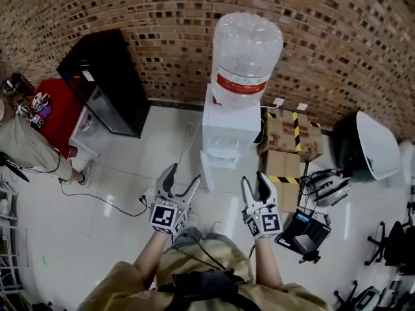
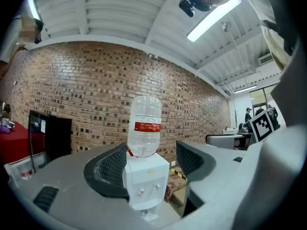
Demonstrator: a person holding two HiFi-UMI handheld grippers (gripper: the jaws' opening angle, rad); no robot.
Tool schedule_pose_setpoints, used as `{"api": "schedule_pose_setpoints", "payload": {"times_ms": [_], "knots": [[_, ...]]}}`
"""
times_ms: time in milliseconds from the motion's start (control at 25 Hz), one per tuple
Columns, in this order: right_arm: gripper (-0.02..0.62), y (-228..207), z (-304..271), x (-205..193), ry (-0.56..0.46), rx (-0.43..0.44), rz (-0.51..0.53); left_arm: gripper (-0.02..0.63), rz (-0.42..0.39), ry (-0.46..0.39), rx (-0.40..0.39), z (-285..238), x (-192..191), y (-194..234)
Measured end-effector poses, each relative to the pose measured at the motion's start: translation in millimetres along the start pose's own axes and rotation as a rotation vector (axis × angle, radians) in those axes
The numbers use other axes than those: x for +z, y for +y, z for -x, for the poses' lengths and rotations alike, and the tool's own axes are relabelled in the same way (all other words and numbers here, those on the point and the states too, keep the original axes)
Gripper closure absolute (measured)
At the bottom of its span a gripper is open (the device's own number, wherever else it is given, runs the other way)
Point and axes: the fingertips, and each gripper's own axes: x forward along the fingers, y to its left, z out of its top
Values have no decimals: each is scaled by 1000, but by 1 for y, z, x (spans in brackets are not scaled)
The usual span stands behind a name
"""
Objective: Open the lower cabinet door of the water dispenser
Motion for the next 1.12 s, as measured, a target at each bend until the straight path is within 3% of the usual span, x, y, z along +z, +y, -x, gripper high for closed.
{"api": "schedule_pose_setpoints", "payload": {"times_ms": [80, 120, 200, 360, 480, 800, 1120], "knots": [[346, -4, 6, 16, -26, -31, 3, 290, -2, -8, -9, 4, 8, -6], [299, -5, 9, 23, -40, -46, -3, 290, -4, -16, -10, 6, 11, -8], [141, -8, 12, 41, -84, -81, -19, 290, -11, -39, -8, 7, 17, -11], [138, -12, 10, 69, -164, -156, 6, 290, -31, -68, -14, 0, 33, -9], [140, -9, -1, 77, -179, -161, 28, 290, -48, -92, -6, -8, 42, 0], [143, -4, -9, 67, -135, -189, 53, 290, -43, -96, 51, -12, 34, 23], [167, -11, -11, 63, -95, -203, 99, 290, -51, -75, 49, -18, 26, 24]]}}
